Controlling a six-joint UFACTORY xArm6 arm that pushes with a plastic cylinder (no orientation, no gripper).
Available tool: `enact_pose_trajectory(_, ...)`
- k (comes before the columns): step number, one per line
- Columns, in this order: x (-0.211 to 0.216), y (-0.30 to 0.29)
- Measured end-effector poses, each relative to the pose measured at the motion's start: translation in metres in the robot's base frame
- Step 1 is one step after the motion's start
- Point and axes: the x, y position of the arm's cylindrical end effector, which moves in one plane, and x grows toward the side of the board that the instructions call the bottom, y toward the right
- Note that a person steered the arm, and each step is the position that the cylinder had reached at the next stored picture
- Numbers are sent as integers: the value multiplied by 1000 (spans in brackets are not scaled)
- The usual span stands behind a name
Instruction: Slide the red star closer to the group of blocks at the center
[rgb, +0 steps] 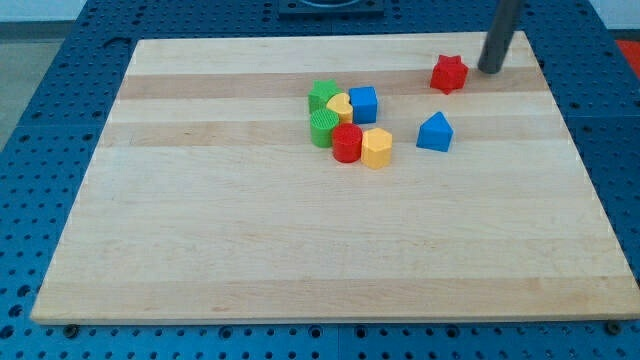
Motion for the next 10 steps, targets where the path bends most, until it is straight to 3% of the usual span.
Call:
enact_pose_trajectory(2,34,-106)
enact_pose_trajectory(10,21,-153)
